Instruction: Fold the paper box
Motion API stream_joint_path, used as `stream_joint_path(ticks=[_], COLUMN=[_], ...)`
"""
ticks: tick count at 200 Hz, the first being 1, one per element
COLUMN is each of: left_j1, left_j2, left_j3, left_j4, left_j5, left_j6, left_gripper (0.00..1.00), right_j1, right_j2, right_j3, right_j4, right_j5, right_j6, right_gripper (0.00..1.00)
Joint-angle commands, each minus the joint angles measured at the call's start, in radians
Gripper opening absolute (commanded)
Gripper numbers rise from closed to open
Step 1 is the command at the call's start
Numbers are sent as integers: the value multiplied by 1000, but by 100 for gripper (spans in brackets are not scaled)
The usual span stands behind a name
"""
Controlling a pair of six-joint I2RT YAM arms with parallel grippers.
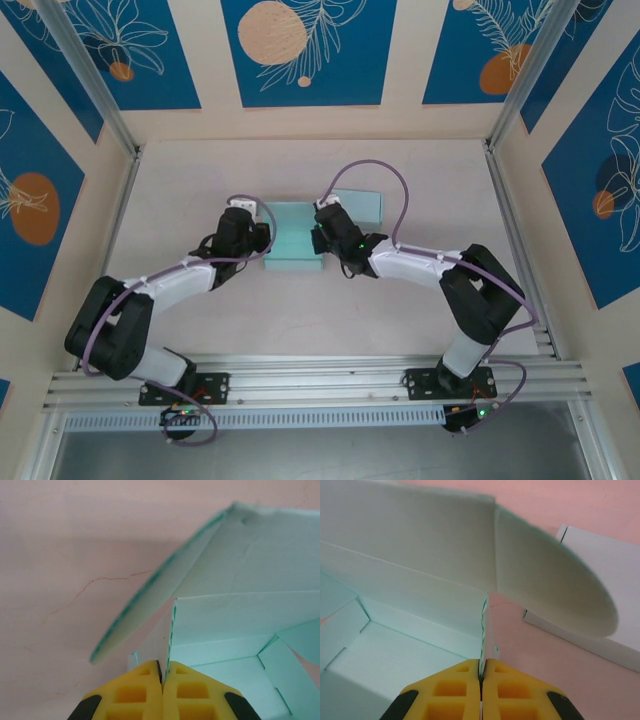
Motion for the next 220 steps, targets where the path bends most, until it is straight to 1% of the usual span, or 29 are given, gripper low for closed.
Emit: stream_joint_path(ticks=[1,15,38,72,110,177,220], left_j1=[-42,-41,-41,-41,-48,-79,-86], left_j2=[-20,-19,4,58,94,98,98], left_j3=[-16,7,29,17,-55,-114,-142], left_j4=[86,87,141,224,327,333,332], left_j5=[48,39,26,4,-16,-59,-63], left_j6=[-4,19,37,28,-21,-53,-62], left_gripper=[0,0,0,0,0,0,0], right_j1=[56,55,52,46,53,99,130], right_j2=[-6,-2,24,75,119,135,154], right_j3=[-24,-20,4,36,16,-17,-41], right_j4=[189,226,271,316,364,400,412], right_j5=[-40,-41,-41,-61,-47,16,56], right_j6=[-19,-52,-107,-147,-111,-19,12], right_gripper=[7,7,7,7,8,8,8])
